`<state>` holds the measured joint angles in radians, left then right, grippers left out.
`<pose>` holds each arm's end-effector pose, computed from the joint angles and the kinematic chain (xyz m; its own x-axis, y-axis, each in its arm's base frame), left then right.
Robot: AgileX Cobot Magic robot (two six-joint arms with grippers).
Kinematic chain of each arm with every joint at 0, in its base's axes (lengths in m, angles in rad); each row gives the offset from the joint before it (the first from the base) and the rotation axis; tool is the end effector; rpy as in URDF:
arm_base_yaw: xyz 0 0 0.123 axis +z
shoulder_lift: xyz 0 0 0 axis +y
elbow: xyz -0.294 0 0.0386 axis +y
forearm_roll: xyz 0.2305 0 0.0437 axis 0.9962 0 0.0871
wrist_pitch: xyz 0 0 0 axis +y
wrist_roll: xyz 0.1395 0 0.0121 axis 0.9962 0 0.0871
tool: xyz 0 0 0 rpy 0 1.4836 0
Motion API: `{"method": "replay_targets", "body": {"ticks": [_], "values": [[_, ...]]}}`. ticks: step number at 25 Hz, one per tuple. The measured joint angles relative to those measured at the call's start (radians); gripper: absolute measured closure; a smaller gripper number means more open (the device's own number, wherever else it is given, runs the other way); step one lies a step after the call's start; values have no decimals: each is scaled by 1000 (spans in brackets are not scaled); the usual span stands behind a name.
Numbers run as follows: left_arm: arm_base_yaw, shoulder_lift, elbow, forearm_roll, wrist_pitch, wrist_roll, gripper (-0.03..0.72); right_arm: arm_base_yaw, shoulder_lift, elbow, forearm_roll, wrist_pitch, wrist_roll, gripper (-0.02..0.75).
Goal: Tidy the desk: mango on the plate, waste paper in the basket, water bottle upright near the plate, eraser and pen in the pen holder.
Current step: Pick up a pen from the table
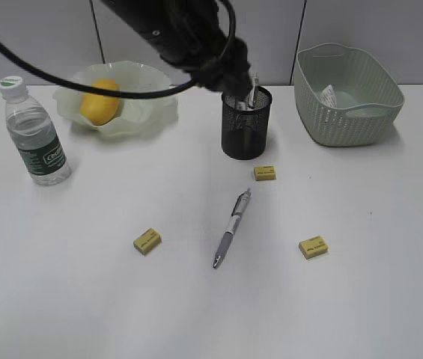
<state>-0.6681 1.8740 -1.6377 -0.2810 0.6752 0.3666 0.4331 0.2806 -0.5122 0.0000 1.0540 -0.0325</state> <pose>0.3417 -0.3006 0.2811 -0.4581 0.5428 -0.7040 0.7788 0.6268 -0.0235 0.0420 0.0194 0.2430 -0.5948 -0.3108 -0.7413 -0.4392 0.8980 -0.0241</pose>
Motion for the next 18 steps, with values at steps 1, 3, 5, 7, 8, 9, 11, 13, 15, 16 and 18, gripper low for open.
{"method": "replay_targets", "body": {"ticks": [1, 3, 5, 7, 8, 9, 11, 13, 15, 16, 18], "values": [[0, -6, 0, 22, 87, -1, 218, 0, 0, 0, 0, 0, 0, 293], [0, -19, 0, 64, 241, -25, 246, 0, 0, 0, 0, -1, 0, 294], [0, -26, 0, 123, 387, -77, 275, 0, 0, 0, 0, -1, 0, 294], [0, -26, 0, 184, 497, -122, 305, 0, 0, 0, 0, -1, 0, 294], [0, -26, 0, 215, 517, -152, 314, 0, 0, 0, 0, -1, 0, 294], [2, -32, 3, 241, 526, -182, 322, 0, 0, 0, 0, -1, 0, 294], [6, -55, 22, 258, 535, -221, 330, 0, 0, 0, 0, -1, 0, 294], [9, -91, 54, 264, 536, -245, 333, 0, 0, 0, 0, -1, 0, 294], [9, -135, 114, 264, 536, -256, 334, 0, 0, 0, 0, -1, 0, 294], [9, -163, 146, 263, 536, -258, 334, 0, 0, 0, 0, -1, 0, 294], [9, -224, 243, 263, 536, -259, 334, 0, 0, 0, 0, -2, 0, 294]]}}
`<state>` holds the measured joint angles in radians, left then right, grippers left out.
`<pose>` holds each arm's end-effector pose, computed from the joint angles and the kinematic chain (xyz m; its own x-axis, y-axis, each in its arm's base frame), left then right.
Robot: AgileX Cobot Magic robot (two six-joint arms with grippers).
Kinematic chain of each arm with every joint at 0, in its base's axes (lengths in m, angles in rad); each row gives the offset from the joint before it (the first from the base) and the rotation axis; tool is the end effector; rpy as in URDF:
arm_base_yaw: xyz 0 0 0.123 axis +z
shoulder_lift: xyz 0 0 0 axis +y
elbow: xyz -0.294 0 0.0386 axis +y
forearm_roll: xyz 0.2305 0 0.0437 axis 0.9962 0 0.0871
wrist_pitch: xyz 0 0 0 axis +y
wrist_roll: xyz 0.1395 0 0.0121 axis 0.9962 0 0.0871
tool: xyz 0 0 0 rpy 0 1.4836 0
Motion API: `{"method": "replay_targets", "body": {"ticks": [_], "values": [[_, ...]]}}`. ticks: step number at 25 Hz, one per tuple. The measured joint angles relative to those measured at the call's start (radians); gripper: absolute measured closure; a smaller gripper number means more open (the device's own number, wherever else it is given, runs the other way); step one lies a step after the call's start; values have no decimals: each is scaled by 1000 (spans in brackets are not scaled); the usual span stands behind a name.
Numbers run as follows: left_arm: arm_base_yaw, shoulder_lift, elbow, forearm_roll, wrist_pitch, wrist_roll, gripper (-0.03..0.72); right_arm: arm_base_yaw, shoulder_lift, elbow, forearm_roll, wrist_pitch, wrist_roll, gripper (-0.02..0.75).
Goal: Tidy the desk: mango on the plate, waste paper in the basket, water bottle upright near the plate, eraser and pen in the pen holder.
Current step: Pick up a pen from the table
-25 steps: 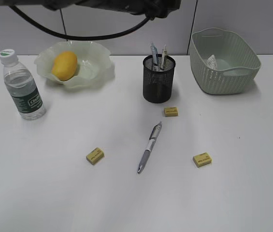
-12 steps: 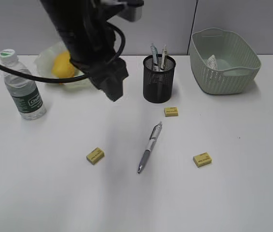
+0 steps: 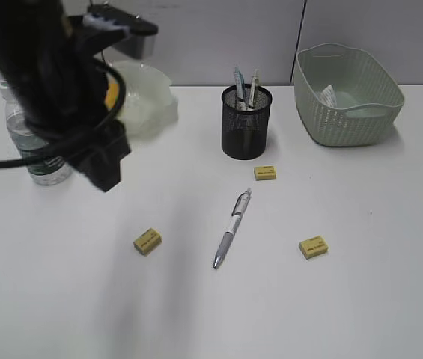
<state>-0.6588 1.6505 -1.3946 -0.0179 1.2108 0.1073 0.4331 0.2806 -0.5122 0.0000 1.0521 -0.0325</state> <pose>0.2536 -0.1993 0.2595 -0.7104 0.6774 -0.1909 0.6897 0.7241 0.0028 0.0422 0.0195 0.2432 -0.5936 -0.3103 -0.7426 -0.4392 0.8981 -0.0241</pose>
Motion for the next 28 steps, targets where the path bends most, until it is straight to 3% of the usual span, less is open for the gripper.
{"method": "replay_targets", "body": {"ticks": [8, 15, 21, 28], "values": [[0, -379, 442, 3, -83, -30, 334, 0, 0, 0, 0, 0, 0, 295], [0, -813, 716, 5, -150, -107, 338, 0, 0, 0, 0, -1, 0, 295], [0, -1189, 831, 18, -151, -117, 340, 0, 24, -14, 0, -2, 15, 295], [0, -1436, 855, 31, -154, -118, 341, 0, 295, -127, 0, -25, 32, 295]]}}
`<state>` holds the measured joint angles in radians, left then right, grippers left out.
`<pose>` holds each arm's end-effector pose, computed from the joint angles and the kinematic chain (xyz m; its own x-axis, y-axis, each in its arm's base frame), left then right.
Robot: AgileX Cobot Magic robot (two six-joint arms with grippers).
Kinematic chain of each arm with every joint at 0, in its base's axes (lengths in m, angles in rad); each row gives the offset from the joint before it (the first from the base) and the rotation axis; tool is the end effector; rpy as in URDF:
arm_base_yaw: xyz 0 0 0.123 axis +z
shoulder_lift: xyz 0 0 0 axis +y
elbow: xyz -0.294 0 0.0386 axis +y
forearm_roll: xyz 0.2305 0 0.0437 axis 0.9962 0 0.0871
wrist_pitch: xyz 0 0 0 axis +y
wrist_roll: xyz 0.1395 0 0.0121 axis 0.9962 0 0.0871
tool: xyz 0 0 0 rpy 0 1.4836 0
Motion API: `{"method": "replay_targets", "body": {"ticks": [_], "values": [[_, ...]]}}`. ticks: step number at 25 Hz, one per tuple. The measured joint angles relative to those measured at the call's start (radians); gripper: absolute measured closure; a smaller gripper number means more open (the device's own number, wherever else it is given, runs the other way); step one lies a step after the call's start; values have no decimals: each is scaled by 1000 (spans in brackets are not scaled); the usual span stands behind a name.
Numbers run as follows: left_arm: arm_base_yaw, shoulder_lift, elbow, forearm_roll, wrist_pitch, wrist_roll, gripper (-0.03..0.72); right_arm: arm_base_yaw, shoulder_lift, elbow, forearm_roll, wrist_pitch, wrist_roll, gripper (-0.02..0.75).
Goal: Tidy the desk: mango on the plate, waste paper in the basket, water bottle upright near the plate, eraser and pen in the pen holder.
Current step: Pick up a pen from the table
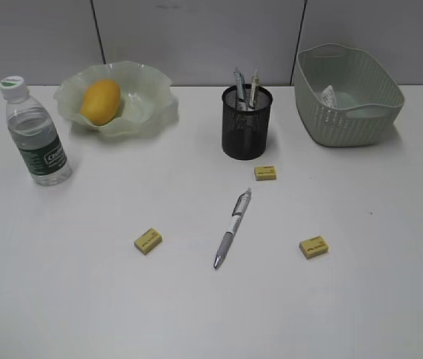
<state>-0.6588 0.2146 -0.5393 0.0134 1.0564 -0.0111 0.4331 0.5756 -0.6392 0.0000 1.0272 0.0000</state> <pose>0.0305 -0.0216 0.2541 -0.4778 0.3642 -0.7994 0.6026 0.7980 0.0034 0.0828 0.0383 0.2660 -0.6975 -0.3225 -0.6399 -0.4197 0.9077 0.0000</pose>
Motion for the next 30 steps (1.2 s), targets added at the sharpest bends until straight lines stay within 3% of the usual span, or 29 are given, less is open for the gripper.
{"method": "replay_targets", "body": {"ticks": [9, 17, 30], "values": [[0, -21, 12, 0, 7, 0, 343, 0, 570, -261, 13, -53, 128, 295], [0, -21, 12, 0, 8, 0, 344, 25, 992, -527, 160, -57, 235, 295], [0, -21, 12, 0, 8, 0, 355, 191, 1430, -879, 61, -65, 552, 295]]}}
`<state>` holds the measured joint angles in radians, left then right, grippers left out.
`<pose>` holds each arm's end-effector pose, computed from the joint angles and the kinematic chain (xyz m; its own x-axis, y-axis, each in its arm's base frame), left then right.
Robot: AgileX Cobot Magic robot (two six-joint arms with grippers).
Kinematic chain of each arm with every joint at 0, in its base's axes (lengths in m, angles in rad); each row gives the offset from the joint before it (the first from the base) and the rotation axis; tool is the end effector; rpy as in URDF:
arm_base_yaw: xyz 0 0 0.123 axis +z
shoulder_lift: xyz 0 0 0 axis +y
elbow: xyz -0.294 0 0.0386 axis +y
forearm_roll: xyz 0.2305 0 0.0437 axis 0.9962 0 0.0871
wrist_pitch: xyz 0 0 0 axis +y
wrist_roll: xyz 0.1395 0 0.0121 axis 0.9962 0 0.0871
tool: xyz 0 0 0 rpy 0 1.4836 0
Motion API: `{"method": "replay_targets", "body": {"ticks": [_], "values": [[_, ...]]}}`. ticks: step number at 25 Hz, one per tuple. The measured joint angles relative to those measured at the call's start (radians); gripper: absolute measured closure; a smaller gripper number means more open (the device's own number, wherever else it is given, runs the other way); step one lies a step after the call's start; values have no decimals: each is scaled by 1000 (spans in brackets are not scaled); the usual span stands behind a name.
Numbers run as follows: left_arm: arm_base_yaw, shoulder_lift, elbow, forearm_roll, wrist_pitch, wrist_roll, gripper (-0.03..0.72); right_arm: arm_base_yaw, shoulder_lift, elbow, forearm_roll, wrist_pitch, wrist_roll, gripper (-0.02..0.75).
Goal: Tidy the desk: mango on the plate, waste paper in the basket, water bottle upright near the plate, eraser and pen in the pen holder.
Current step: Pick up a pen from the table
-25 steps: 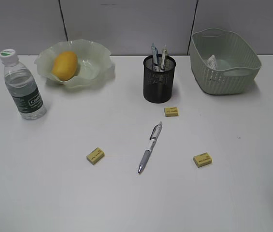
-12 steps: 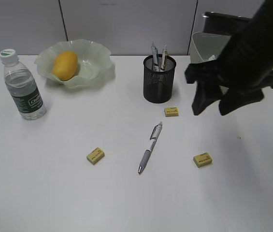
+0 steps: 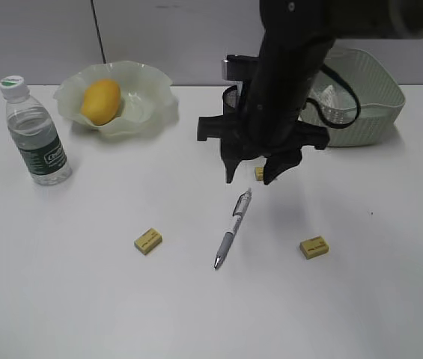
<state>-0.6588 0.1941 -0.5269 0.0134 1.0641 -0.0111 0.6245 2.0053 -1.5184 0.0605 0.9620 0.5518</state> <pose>0.0282 -0.0198 0.2500 -0.4776 0.3639 -0.7997 0.6025 0.7981 0.0034 0.3302 0.2465 0.1674 -0.9887 -0.0313 -0.1467 -0.0543 0.9863 0.1557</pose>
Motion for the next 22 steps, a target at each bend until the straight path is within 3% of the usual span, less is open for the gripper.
{"method": "replay_targets", "body": {"ticks": [22], "values": [[0, 0, 0, 0, 0, 0, 368, 25, 249, -35, -61, -92, 240, 425]]}}
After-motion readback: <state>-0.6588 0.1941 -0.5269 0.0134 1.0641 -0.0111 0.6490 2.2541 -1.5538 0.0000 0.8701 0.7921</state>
